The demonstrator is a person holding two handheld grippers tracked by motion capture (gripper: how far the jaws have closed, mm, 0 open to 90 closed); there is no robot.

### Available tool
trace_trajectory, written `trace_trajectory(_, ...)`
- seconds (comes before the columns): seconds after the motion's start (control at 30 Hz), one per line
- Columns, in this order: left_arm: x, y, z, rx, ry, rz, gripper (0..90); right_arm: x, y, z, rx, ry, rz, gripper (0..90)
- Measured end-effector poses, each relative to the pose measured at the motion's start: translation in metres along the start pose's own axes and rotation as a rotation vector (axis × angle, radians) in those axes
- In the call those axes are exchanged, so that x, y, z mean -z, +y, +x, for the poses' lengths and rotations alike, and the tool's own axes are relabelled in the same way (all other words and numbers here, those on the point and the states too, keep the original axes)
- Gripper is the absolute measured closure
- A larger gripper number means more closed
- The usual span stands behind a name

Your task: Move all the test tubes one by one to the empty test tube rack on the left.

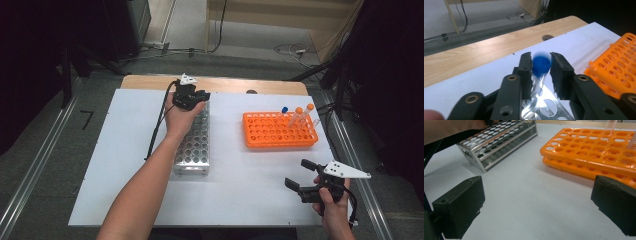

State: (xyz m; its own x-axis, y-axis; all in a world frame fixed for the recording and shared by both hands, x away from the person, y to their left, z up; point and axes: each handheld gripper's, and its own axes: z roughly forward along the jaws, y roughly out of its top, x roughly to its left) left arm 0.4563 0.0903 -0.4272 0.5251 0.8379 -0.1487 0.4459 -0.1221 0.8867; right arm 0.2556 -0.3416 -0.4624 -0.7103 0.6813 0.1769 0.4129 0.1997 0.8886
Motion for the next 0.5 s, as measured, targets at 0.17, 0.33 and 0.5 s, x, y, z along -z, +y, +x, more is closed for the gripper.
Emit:
trace_trajectory(0.17,0.009,0.001,-0.003,0.024,-0.029,-0.026,50.1,-0.002,0.002,-0.001,0.002,-0.004,-0.004,0.0)
trace_trajectory(0.33,0.023,-0.002,-0.007,0.042,-0.053,-0.043,24.9,-0.005,0.004,-0.003,0.004,-0.007,0.001,0.0)
trace_trajectory(0.5,0.045,-0.010,-0.009,0.063,-0.086,-0.068,10.1,-0.009,0.006,-0.004,0.008,-0.020,0.010,0.0)
